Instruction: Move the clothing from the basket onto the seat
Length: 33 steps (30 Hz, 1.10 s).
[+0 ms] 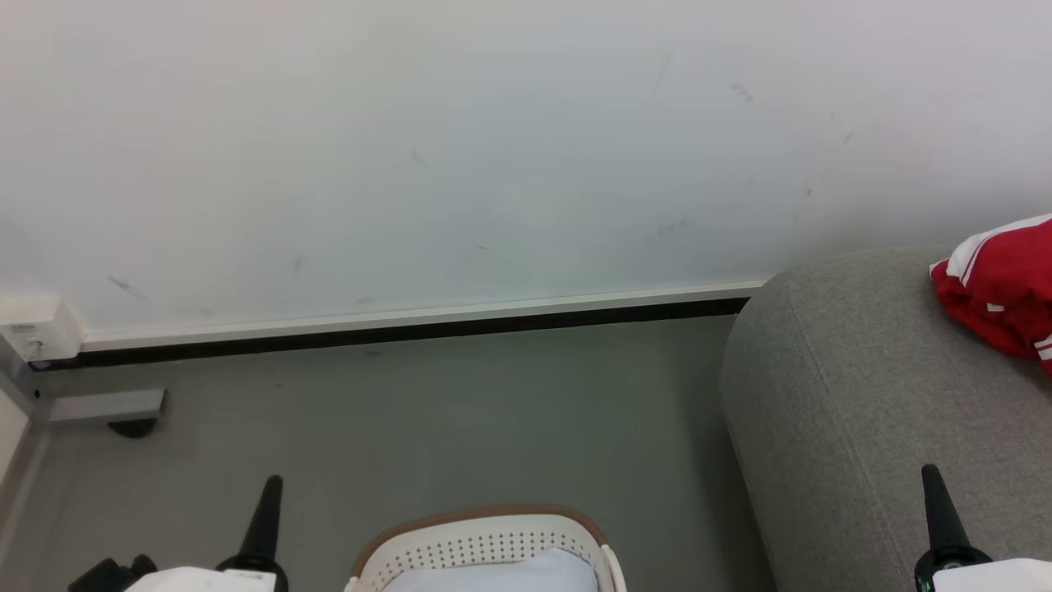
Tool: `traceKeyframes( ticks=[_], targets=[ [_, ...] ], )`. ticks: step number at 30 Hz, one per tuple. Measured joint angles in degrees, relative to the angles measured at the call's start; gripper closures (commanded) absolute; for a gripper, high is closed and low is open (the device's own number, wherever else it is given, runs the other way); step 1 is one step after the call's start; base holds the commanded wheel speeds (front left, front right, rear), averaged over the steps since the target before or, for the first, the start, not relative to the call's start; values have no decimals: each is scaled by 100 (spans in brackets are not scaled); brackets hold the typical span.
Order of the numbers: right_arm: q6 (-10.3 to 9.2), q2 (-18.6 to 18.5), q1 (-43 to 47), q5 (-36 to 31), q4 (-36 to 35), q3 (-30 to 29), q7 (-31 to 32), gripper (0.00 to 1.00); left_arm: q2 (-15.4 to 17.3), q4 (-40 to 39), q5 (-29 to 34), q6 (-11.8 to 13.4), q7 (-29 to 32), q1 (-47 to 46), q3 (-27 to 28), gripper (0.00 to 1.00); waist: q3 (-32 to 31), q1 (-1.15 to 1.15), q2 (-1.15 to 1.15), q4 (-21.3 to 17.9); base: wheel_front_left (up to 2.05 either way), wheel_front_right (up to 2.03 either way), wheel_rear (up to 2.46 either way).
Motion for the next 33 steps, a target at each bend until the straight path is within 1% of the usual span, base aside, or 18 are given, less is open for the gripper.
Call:
traceKeyframes(
  ticks=[18, 33],
  targets=[
    [0, -7, -36, 951, -102, -79, 243, 100, -68, -21, -881, -77, 236, -110, 187, 100, 71, 0, 0, -32, 0, 0, 0],
    [0, -15, -116, 1638, -190, -126, 404, 100, -125, -35, -1444, -136, 408, -185, 326, 100, 130, 0, 0, -58, 0, 0, 0]
  ],
)
